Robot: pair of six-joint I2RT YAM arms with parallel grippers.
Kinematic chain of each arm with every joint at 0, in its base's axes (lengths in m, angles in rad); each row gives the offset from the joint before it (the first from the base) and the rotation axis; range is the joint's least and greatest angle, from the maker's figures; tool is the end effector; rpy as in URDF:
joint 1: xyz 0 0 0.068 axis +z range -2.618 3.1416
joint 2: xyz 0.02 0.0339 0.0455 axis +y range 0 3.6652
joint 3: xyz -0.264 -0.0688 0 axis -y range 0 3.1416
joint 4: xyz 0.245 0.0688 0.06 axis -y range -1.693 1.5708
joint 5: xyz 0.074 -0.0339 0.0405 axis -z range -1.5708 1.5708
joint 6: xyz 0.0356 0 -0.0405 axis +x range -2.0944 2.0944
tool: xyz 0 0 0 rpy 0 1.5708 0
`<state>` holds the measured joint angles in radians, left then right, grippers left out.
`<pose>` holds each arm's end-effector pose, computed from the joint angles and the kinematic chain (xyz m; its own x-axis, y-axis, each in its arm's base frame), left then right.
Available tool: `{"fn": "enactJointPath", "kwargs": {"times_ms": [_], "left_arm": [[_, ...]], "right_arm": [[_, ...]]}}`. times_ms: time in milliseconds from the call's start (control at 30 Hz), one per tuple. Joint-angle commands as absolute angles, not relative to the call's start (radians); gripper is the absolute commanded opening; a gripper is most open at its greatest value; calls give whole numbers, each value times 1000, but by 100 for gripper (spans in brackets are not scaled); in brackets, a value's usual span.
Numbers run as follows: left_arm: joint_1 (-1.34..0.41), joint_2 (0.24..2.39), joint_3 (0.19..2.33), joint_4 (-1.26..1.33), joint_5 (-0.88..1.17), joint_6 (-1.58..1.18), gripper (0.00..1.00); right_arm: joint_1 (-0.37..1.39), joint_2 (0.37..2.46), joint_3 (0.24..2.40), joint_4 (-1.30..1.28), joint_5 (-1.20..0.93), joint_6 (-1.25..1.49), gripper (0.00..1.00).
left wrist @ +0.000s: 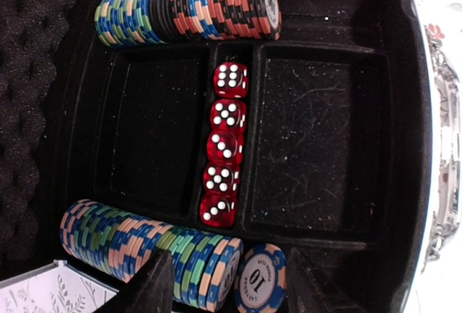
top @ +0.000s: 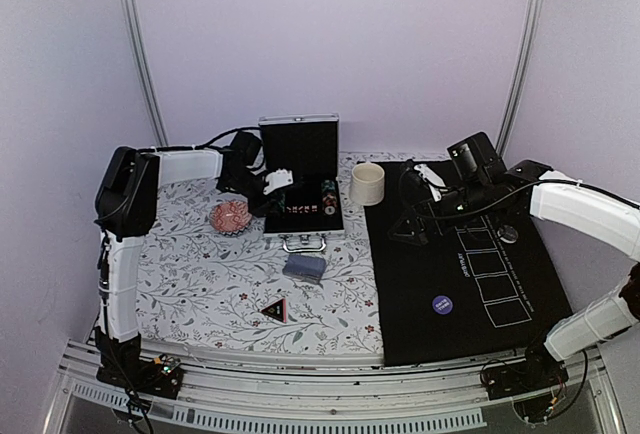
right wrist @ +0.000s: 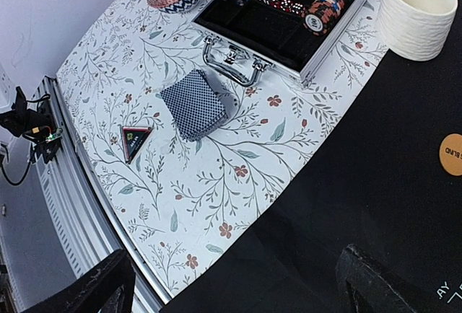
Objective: Distribute texas hold em gaming equipment
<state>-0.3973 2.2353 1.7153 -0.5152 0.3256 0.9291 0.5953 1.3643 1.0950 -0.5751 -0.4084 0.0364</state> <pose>0.4384 -0.1963 0.1590 -0.0604 0.8484 -0.5258 0.9448 0.2186 0.2442 0.2312 0.1737 0.2848 -0.6452 -0.3967 -0.6529 -0.7100 0.6268 0.3209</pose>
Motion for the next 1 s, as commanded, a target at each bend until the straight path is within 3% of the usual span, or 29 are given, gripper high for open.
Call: {"fn": "enactJointPath", "kwargs": {"times_ms": [0, 433, 700, 867, 967], "left_arm": [[-400, 2230, 1704, -481, 250, 914, 54], [-400, 2178, 1782, -486, 323, 854, 55], [-399, 2087, 1694, -502, 339, 956, 64], [-400, 2099, 1648, -477, 267, 1004, 76], [-403, 2129, 1653, -439, 214, 978, 77]], "right_arm": [[592, 1354, 1082, -574, -435, 33, 99], [592, 1372, 1084, -586, -455, 34, 99], [592, 1371, 1080, -587, -467, 41, 99], [592, 1370, 1080, -593, -471, 46, 99], [592, 1367, 1085, -606, -467, 44, 99]]}}
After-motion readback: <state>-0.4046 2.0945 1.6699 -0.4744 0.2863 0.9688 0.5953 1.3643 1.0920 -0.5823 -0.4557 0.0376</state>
